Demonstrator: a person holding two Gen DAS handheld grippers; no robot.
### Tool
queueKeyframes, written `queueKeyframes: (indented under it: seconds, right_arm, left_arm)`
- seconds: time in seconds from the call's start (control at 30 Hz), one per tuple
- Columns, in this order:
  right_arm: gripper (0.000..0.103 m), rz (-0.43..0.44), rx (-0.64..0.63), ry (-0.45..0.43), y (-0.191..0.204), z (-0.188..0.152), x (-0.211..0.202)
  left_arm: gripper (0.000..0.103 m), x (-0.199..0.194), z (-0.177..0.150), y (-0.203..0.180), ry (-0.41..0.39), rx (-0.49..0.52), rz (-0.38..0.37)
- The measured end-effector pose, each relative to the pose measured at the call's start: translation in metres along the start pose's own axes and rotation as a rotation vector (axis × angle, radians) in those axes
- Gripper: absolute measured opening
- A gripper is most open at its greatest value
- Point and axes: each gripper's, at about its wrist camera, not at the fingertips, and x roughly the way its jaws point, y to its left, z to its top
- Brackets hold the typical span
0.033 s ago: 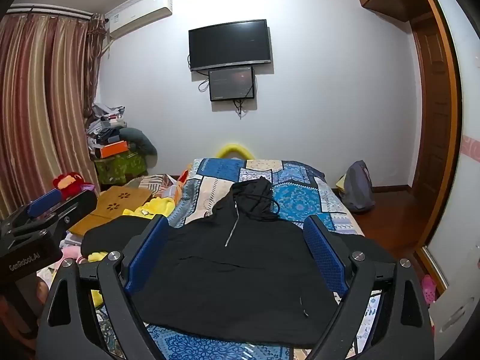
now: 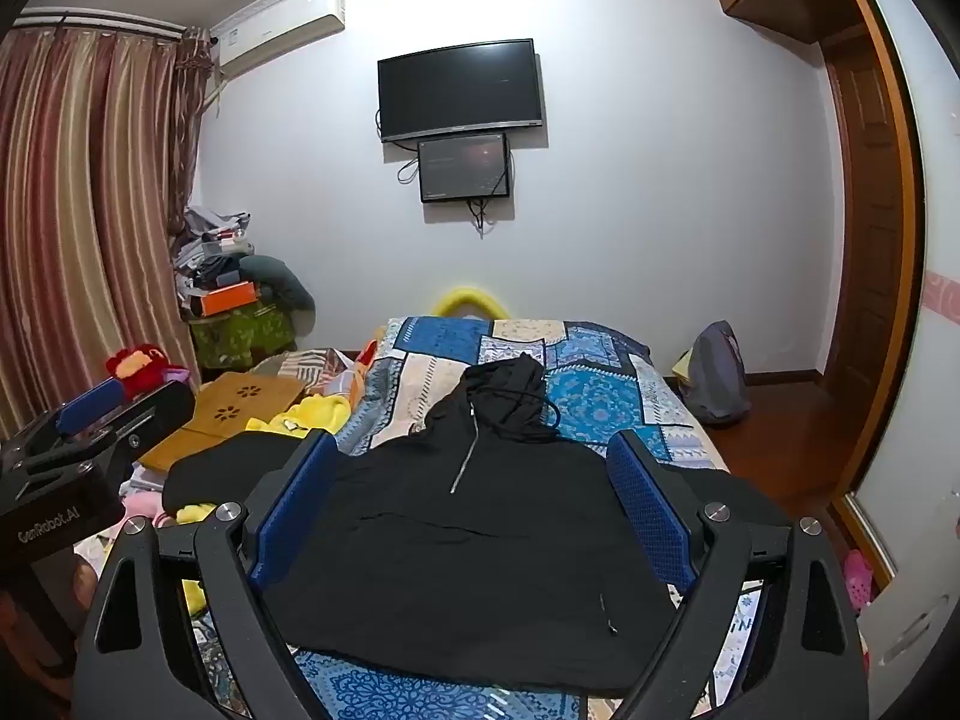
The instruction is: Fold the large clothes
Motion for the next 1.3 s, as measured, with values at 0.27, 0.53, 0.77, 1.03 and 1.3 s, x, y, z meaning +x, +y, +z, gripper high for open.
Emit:
queueKeyframes:
  seconds: [0.27,0.53,0.77,1.03,1.3]
  right_arm:
    - [0.09,-0.004,-0.003,0.004,0.0,0.001,0.0]
    - [0.09,-0.007,-0.003,0.009,0.005,0.001,-0.001]
    - [0.09,0.001,-0.001,0.015,0.004,0.001,0.004]
    - [0.09,0.0,0.003,0.013,0.003,0.002,0.003]
    - [0.09,0.001,0.015,0.015,0.004,0.001,0.003]
  left_arm:
    - [0.103,-0.001,0.0,0.002,-0.029,0.028,0.018]
    - [0.103,-0.001,-0.004,0.002,-0.02,0.019,0.021]
    - [0.103,-0.001,-0.004,0.004,-0.019,0.018,0.02]
    - [0.103,0.001,-0.005,0.004,-0.017,0.016,0.02]
    - [0.103,0.003,-0.009,0.006,-0.016,0.022,0.022]
